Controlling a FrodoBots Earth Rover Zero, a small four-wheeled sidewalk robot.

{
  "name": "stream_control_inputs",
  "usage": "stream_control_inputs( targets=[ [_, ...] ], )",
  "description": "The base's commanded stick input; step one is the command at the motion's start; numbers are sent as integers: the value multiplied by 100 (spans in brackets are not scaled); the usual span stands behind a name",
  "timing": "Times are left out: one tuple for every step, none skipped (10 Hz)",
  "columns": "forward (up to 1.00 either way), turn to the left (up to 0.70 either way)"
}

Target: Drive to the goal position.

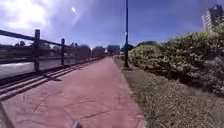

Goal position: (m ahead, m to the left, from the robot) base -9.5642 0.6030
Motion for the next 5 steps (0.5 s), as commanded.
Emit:
stream_control_inputs(
  targets=[
    [70, 0],
    [70, 0],
    [70, 0],
    [70, 0],
    [70, 0]
  ],
)
